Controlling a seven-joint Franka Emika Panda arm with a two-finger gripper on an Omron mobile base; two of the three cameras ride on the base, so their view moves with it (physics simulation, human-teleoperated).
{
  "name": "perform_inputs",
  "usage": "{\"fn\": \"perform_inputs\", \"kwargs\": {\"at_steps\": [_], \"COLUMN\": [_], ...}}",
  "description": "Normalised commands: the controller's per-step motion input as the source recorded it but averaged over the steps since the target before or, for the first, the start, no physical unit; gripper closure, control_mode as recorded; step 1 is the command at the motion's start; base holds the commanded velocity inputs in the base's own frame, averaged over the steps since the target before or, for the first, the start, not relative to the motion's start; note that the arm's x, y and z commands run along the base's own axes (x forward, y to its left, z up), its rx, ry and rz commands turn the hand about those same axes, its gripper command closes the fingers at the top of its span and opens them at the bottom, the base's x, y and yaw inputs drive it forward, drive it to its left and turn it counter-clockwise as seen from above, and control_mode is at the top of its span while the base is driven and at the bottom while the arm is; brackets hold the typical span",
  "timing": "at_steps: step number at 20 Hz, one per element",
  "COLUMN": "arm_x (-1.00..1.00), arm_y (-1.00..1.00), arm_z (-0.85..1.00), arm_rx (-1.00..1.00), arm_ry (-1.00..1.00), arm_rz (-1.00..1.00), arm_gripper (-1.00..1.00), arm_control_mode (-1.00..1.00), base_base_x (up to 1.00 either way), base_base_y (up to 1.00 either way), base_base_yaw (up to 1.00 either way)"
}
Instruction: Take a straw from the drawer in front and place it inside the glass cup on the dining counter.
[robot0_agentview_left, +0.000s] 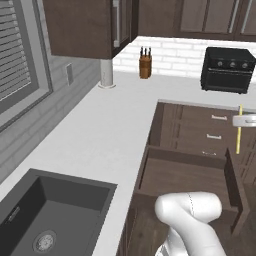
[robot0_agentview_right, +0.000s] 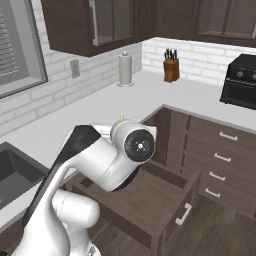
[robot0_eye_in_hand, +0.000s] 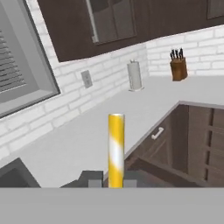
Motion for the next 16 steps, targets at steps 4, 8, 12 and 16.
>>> {"fn": "perform_inputs", "kwargs": {"at_steps": [4, 8, 12, 16], "arm_x": [0.0, 0.0, 0.0, 0.0], "arm_y": [0.0, 0.0, 0.0, 0.0], "arm_z": [0.0, 0.0, 0.0, 0.0], "arm_rx": [0.0, 0.0, 0.0, 0.0], "arm_ry": [0.0, 0.0, 0.0, 0.0], "arm_rz": [0.0, 0.0, 0.0, 0.0], "arm_gripper": [1.0, 1.0, 1.0, 1.0], "arm_control_mode": [1.0, 1.0, 1.0, 1.0], "base_base_x": [-0.79, -0.86, -0.67, -0.41], "base_base_y": [0.29, 0.05, 0.0, -0.02], "base_base_yaw": [-0.03, -0.16, -0.4, -0.52]}}
